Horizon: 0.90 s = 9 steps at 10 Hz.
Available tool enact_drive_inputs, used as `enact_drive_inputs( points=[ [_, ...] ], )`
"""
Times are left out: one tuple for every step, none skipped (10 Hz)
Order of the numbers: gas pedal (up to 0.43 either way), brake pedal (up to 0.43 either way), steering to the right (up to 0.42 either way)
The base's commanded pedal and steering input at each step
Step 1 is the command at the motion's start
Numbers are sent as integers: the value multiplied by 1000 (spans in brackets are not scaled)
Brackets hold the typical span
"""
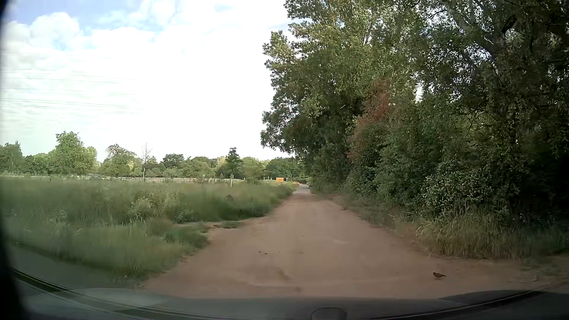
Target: Follow the waypoints while adhering to traffic rules and regulations
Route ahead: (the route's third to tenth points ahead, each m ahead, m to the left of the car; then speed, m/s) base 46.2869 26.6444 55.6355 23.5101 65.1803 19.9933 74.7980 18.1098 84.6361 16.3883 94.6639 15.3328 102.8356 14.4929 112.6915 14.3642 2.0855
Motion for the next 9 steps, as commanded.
enact_drive_inputs(
  points=[
    [0, 30, -31],
    [0, 30, -20],
    [0, 30, -12],
    [0, 30, -11],
    [0, 30, -11],
    [0, 30, -11],
    [0, 30, -11],
    [0, 30, -9],
    [0, 30, 1]
  ],
)
